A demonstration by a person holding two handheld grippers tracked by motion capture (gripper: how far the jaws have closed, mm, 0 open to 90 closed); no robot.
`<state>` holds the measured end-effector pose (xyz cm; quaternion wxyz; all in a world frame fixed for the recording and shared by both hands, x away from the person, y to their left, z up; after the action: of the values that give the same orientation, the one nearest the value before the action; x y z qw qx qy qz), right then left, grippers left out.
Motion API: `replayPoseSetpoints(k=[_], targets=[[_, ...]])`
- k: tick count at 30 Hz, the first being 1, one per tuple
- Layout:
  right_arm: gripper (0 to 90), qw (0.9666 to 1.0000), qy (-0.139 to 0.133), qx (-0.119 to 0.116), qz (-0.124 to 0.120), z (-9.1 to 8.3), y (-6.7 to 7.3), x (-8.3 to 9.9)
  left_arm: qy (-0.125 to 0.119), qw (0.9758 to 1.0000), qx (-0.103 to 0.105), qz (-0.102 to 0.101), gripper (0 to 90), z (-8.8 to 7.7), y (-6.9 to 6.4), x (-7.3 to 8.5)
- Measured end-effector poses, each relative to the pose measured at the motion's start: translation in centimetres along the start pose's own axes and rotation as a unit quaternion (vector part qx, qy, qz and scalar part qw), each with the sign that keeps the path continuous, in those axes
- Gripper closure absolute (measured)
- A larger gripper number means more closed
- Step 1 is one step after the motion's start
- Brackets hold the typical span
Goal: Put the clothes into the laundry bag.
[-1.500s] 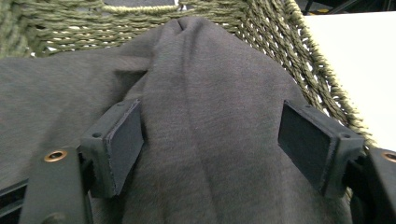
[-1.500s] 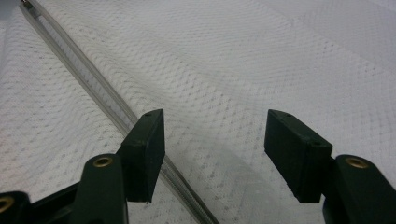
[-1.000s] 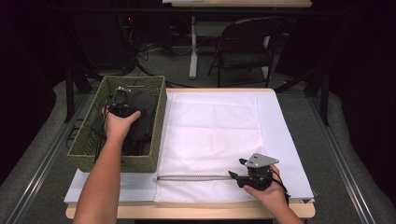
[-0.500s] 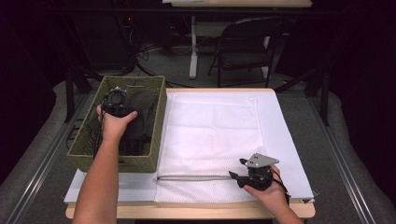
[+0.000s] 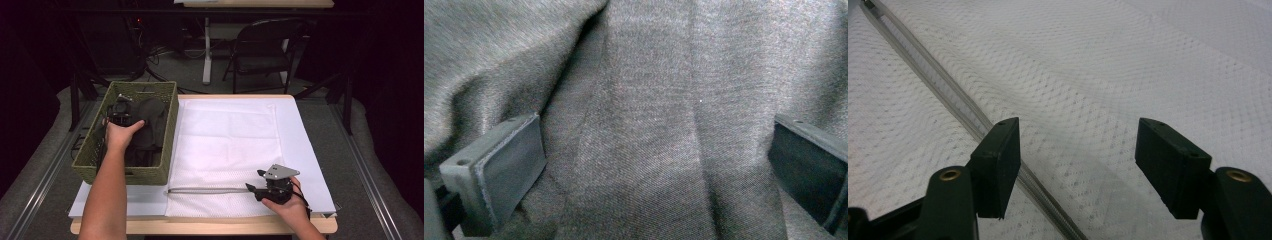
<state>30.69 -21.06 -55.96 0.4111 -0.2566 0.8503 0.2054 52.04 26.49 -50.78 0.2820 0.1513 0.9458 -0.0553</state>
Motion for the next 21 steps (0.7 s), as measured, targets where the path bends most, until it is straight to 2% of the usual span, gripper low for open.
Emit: replayPoseSetpoints(k=[3, 5, 11, 12, 13, 21], targets=[[34.5, 1.0000, -0.002, 0.000, -0.001, 0.1, 0.0, 0.0, -0.004, 1.0000, 0.004, -0.006, 0.0, 0.5, -0.2, 0.2], [34.4, 1.0000, -0.001, 0.000, -0.001, 0.1, 0.1, 0.0, 0.005, 0.9999, 0.014, -0.008, 0.0, 0.8, -0.4, 0.3], [34.0, 1.0000, 0.001, 0.000, -0.003, 0.1, 0.0, 0.0, 0.013, 0.9996, 0.021, -0.012, 0.0, 1.2, -0.7, 0.4], [34.0, 1.0000, -0.001, 0.000, -0.003, 0.1, 0.1, 0.0, 0.012, 0.9997, 0.019, -0.011, 0.0, 1.3, -0.8, 0.4], [33.9, 1.0000, 0.000, 0.000, -0.003, 0.1, 0.1, 0.0, 0.018, 0.9994, 0.028, -0.009, 0.0, 1.3, -0.8, 0.4], [33.8, 1.0000, 0.000, 0.001, 0.000, 0.2, 0.2, 0.0, 0.035, 0.9992, 0.014, 0.013, 0.2, 2.0, -1.3, 0.7]])
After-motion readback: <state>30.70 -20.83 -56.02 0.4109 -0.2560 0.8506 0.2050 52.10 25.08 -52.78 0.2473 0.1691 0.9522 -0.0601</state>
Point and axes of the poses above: each handheld gripper's, and its own axes: z roughly forward along the jaws, x roughly out of its underside, y roughly to its left, the point moved 2 cm from there along z, roughly forward along the jaws, and after that the axes turned 12 degrees about z, right-handed, at the moved point
